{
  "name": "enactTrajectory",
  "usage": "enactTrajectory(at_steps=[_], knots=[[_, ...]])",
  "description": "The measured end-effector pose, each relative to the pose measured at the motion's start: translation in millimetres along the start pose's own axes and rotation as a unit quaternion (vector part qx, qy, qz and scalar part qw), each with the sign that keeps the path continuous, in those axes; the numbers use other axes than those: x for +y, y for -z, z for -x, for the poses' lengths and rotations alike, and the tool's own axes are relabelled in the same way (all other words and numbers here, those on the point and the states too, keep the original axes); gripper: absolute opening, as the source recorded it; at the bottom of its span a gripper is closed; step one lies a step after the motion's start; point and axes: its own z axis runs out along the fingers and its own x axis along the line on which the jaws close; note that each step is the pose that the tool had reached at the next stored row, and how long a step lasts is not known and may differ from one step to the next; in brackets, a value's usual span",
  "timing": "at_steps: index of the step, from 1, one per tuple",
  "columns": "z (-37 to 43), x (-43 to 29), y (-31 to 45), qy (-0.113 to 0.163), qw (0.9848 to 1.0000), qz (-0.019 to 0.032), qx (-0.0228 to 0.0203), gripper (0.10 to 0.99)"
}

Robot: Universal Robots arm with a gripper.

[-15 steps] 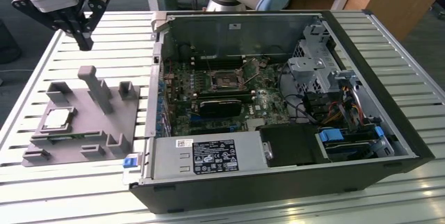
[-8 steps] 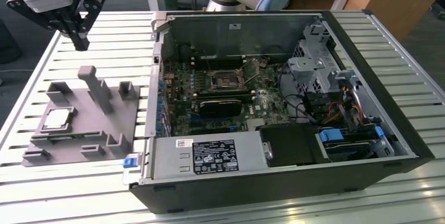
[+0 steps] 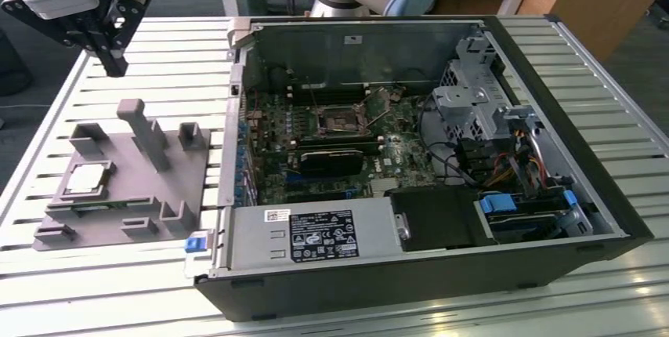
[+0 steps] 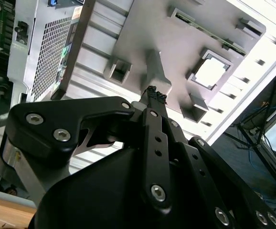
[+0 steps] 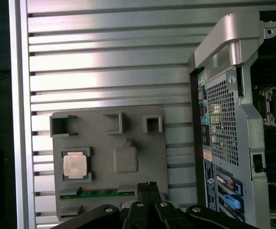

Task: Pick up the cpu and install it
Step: 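Reach for the cpu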

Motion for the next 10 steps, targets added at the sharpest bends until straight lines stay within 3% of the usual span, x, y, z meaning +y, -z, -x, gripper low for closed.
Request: enactTrajectory(at_steps=[10], knots=[[-10.1,-0.8,-0.4,0.0,1.0,0.0001,-0.0001,0.106]])
